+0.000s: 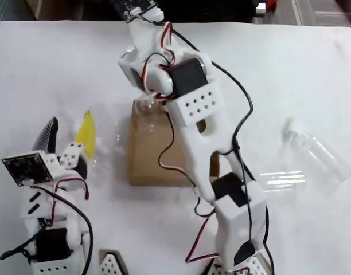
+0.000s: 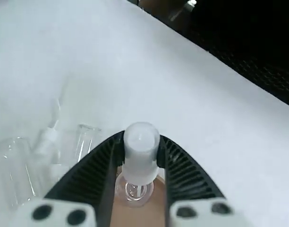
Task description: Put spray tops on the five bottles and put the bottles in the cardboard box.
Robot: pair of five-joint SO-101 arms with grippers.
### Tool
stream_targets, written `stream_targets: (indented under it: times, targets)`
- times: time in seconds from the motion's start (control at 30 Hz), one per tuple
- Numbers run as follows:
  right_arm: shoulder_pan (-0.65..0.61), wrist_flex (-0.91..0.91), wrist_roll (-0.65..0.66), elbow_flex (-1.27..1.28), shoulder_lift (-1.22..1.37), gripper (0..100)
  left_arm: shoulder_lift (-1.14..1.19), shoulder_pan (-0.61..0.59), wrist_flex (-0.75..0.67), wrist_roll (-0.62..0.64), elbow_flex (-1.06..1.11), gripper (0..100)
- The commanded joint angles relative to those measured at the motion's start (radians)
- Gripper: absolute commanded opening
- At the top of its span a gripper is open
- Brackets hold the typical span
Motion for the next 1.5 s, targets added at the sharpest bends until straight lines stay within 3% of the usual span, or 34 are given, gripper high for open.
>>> stream_targets:
  times: [0.0,0.77,1.03,1.47]
  targets:
    - [0.021,-0.025,0.006,-0.026,0.019,1.6,-0.012,-0.005,-0.025,0.008,-0.009,25]
    - [0.015,-0.021,0.003,-0.026,0.119,1.9,-0.012,-0.005,-0.025,0.008,-0.009,25]
    - [0.007,-0.021,-0.044,-0.035,0.119,20.8,-0.012,-0.005,-0.025,0.008,-0.009,25]
    - [-0.018,-0.019,-0.043,-0.035,0.101,22.0,-0.012,-0.005,-0.025,0.008,-0.008,25]
